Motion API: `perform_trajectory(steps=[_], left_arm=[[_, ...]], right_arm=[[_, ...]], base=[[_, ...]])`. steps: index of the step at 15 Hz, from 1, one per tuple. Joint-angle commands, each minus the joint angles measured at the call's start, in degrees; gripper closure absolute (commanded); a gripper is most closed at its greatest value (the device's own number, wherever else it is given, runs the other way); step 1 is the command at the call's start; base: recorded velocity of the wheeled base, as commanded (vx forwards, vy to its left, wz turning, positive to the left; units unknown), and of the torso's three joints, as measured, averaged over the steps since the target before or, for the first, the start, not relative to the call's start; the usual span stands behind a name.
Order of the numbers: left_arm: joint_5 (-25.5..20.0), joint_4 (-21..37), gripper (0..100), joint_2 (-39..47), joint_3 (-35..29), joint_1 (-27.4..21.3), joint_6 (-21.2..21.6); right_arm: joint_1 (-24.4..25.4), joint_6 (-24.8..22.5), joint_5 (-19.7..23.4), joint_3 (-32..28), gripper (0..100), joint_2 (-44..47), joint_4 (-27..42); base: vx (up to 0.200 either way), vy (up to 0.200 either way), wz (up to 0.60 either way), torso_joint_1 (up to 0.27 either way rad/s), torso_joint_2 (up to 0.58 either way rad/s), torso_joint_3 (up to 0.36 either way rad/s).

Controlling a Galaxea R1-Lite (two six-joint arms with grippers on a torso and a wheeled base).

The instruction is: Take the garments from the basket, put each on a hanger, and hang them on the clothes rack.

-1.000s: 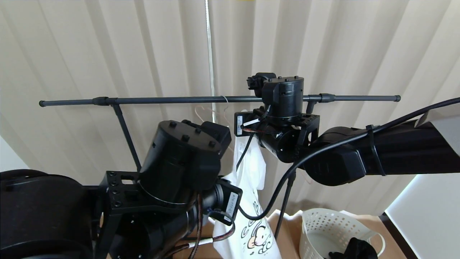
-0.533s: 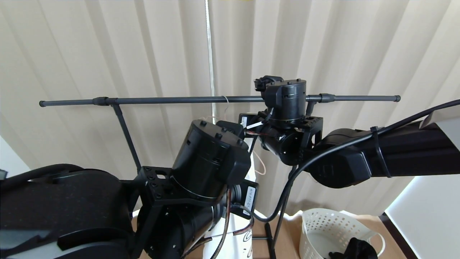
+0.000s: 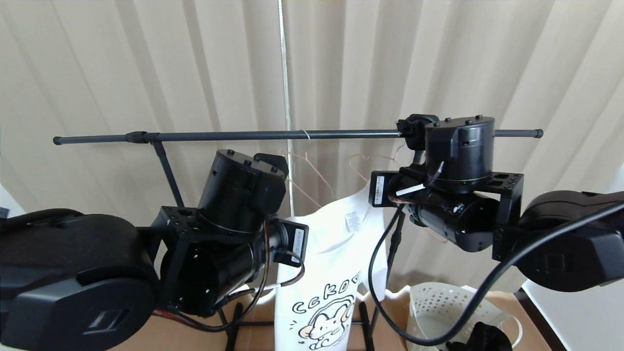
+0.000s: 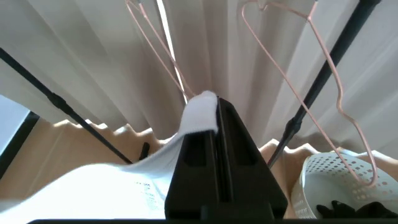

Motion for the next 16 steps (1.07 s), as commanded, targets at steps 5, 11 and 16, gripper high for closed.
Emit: perform_trajectory(steps=[5, 11, 16], left_arm=[[-3.97, -3.97, 100, 5.84, -3.86, 2.66, 1.55], [-6.52, -3.97, 100, 6.36, -5.44, 2.83, 1.9], [-6.52, -3.71, 0, 5.4, -4.47, 2.83, 1.81]], right_arm=[[-0.15, -2.65, -0.49, 2.69, 100, -2.93, -0.01], [-1.46, -5.29, -1.81, 3.74, 100, -2.93, -0.71], [-3.57, -5.37, -1.81, 3.13, 100, -2.93, -0.8]], base=[[0.0, 0.0, 0.0, 0.0, 0.0, 0.0], [0.0, 0.0, 0.0, 0.0, 0.0, 0.0], [0.0, 0.0, 0.0, 0.0, 0.0, 0.0]])
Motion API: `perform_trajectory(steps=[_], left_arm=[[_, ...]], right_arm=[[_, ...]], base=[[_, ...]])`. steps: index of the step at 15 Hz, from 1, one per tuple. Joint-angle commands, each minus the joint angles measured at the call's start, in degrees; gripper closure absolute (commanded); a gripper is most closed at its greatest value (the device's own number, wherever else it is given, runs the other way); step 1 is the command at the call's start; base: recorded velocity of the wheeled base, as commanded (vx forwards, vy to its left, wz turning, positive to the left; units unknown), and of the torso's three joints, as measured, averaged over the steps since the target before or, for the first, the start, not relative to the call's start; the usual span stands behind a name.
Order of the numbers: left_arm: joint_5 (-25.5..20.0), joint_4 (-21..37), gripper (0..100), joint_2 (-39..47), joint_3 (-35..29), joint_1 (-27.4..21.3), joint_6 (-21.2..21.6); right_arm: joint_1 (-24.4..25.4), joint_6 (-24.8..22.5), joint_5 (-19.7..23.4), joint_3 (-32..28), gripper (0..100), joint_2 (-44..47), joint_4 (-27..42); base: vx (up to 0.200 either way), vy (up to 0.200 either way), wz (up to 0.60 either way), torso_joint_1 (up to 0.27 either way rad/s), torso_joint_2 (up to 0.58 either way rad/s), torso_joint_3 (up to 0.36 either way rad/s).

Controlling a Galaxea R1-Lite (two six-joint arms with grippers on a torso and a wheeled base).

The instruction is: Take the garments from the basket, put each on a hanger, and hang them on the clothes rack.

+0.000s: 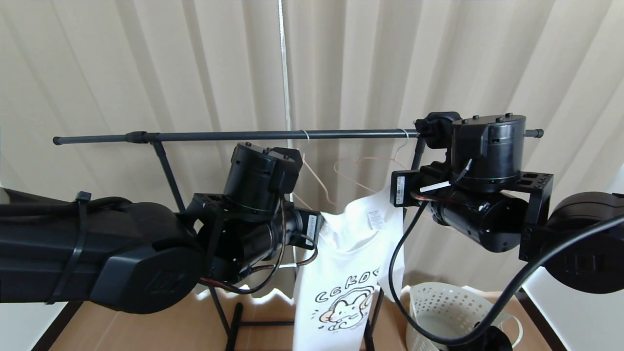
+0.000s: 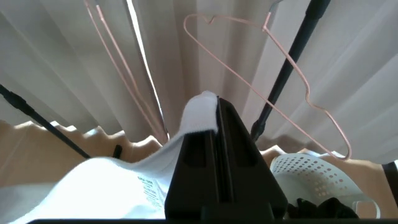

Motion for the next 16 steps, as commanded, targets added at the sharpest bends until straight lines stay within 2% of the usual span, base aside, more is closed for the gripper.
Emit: perform_trajectory(steps=[1, 6, 10, 13, 16], left_arm=[[0.03, 0.25, 0, -0.74, 0.16, -0.01, 0.01], [-5.77, 0.16, 0, -6.63, 6.4, 0.08, 0.53], [-8.23, 0.16, 0, -9.8, 11.15, 0.08, 4.75], [-9.11, 0.07, 0, -9.71, 11.59, 0.08, 5.28], [-9.02, 0.25, 0, -7.77, 9.39, 1.66, 5.1]], right_arm=[[-0.49, 0.01, 0.01, -0.1, 100, -0.01, -0.01], [-1.72, 0.01, 0.01, -0.46, 100, 0.7, -0.1], [-3.39, 0.01, 0.01, -1.25, 100, 0.87, -0.1], [-3.39, 0.1, 0.01, -0.98, 100, 0.87, -0.1], [-3.04, -0.25, 0.54, 0.86, 100, -0.8, -0.1]], base=[[0.0, 0.0, 0.0, 0.0, 0.0, 0.0], [0.0, 0.0, 0.0, 0.0, 0.0, 0.0], [0.0, 0.0, 0.0, 0.0, 0.0, 0.0], [0.0, 0.0, 0.0, 0.0, 0.0, 0.0], [0.0, 0.0, 0.0, 0.0, 0.0, 0.0]])
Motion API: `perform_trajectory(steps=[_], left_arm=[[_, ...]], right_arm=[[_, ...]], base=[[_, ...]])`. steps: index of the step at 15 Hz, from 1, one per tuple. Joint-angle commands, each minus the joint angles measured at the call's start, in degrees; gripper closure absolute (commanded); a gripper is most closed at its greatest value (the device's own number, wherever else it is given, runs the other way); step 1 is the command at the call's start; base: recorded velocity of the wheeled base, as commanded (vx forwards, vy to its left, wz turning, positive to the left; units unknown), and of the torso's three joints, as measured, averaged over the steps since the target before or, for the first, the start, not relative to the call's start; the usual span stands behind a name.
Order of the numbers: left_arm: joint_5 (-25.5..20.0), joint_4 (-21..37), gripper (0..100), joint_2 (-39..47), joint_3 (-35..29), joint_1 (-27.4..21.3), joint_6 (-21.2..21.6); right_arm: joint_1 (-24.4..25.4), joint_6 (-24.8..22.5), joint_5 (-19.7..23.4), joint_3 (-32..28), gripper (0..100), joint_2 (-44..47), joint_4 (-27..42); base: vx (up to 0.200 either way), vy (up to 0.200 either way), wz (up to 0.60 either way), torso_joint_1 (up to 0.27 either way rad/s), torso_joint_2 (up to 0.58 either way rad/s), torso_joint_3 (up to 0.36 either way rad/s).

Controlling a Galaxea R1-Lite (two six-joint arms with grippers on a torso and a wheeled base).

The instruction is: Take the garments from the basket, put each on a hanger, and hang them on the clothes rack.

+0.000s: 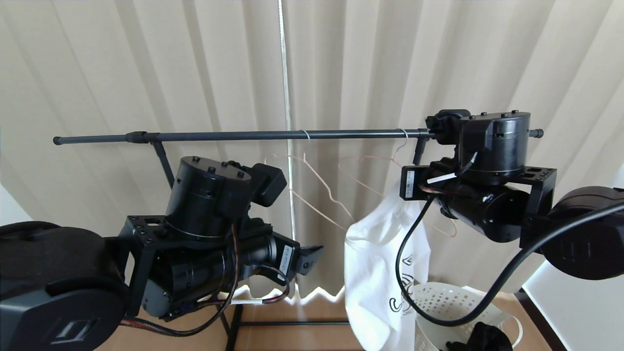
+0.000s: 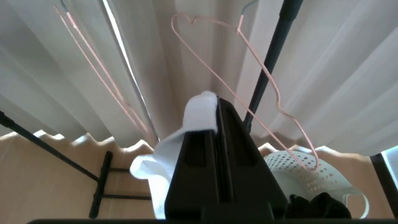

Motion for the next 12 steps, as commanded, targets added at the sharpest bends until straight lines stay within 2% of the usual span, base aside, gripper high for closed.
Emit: perform_trajectory(steps=[1, 3, 4, 5, 6, 8, 9, 12], left_arm=[[0.27, 0.09, 0, 3.09, -3.24, 1.68, -0.1], [0.71, 0.18, 0, 8.19, -8.42, 3.88, -0.28], [0.71, 0.18, 0, 8.19, -8.42, 3.88, -0.28], [0.8, 0.27, 0, 13.9, -15.1, 5.55, -0.63], [0.8, 0.53, 0, 15.31, -17.12, 5.81, -0.72], [0.8, 6.24, 0, 19.96, -26.53, 6.78, -2.56], [0.8, 8.97, 0, 21.99, -30.75, 7.13, -3.79], [1.68, 15.47, 0, 28.05, -41.38, 8.1, -9.42]], right_arm=[[1.01, -1.31, 0.81, 2.13, 100, -1.97, -0.03], [1.09, -4.21, 4.41, 5.99, 100, -4.52, -1.26], [1.09, -4.21, 4.41, 5.99, 100, -4.52, -1.26], [0.48, -11.5, 12.94, 13.38, 100, -9.09, -4.43], [-0.4, -13.97, 16.01, 15.75, 100, -10.58, -5.57], [-3.92, -21.26, 27.44, 22.17, 100, -14.45, -9.0], [-4.97, -22.4, 30.08, 23.22, 100, -15.15, -9.09], [-5.32, -22.58, 32.19, 23.4, 100, -15.86, -9.09]], base=[[0.0, 0.0, 0.0, 0.0, 0.0, 0.0], [0.0, 0.0, 0.0, 0.0, 0.0, 0.0], [0.0, 0.0, 0.0, 0.0, 0.0, 0.0], [0.0, 0.0, 0.0, 0.0, 0.0, 0.0], [0.0, 0.0, 0.0, 0.0, 0.0, 0.0], [0.0, 0.0, 0.0, 0.0, 0.0, 0.0], [0.0, 0.0, 0.0, 0.0, 0.0, 0.0], [0.0, 0.0, 0.0, 0.0, 0.0, 0.0]])
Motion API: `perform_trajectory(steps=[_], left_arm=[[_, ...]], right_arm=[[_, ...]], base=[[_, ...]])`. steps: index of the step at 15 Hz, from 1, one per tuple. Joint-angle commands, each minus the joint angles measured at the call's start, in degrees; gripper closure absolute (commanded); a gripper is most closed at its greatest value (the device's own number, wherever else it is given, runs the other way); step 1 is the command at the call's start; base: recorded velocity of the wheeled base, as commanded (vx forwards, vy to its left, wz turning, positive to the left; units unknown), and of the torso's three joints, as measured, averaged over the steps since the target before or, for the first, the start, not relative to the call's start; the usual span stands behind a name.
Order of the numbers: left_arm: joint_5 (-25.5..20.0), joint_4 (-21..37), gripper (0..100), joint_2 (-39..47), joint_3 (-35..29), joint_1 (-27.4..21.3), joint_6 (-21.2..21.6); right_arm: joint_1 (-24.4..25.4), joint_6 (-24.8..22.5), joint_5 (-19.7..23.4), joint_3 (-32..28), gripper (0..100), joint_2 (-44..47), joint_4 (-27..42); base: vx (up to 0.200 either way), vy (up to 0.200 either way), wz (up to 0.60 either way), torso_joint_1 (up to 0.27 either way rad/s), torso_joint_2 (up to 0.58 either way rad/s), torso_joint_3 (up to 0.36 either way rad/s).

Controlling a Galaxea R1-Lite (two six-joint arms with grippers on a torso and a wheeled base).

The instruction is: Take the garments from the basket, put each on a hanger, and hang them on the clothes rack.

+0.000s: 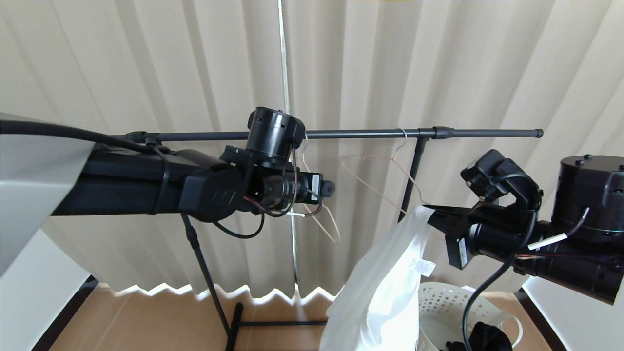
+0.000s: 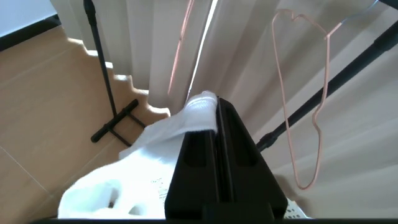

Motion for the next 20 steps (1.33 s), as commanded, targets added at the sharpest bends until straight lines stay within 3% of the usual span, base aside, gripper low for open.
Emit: perform_trajectory(steps=[1, 6, 9, 12, 15, 17, 20], left_arm=[[1.93, 4.64, 0, 8.59, -9.44, 1.45, -3.97], [3.95, 16.06, 0, 18.43, -27.01, 2.5, -12.32], [3.86, 16.94, 0, 20.54, -28.05, 3.03, -13.11], [4.65, 16.94, 0, 22.04, -28.05, 4.17, -12.85], [4.83, 16.77, 0, 23.44, -28.05, 5.58, -7.66], [4.83, 14.57, 0, 25.11, -28.05, 5.84, -4.15], [4.92, 10.17, 0, 26.78, -28.05, 5.93, -3.18]], right_arm=[[-0.31, -0.04, -0.02, 0.52, 100, -1.48, 0.03], [-0.31, -0.13, -0.2, 0.6, 100, -1.04, 0.12], [-0.31, -0.13, -0.29, 0.6, 100, -1.04, 0.12], [-0.22, -0.21, -0.29, 0.87, 100, -1.04, 0.03], [-0.05, -0.48, -0.38, 0.95, 100, -0.08, 0.03], [0.04, -0.48, -0.38, 1.04, 100, 0.36, 0.03], [0.04, -0.48, -0.38, 1.04, 100, 0.54, 0.03]], base=[[0.0, 0.0, 0.0, 0.0, 0.0, 0.0], [0.0, 0.0, 0.0, 0.0, 0.0, 0.0], [0.0, 0.0, 0.0, 0.0, 0.0, 0.0], [0.0, 0.0, 0.0, 0.0, 0.0, 0.0], [0.0, 0.0, 0.0, 0.0, 0.0, 0.0], [0.0, 0.0, 0.0, 0.0, 0.0, 0.0], [0.0, 0.0, 0.0, 0.0, 0.0, 0.0]])
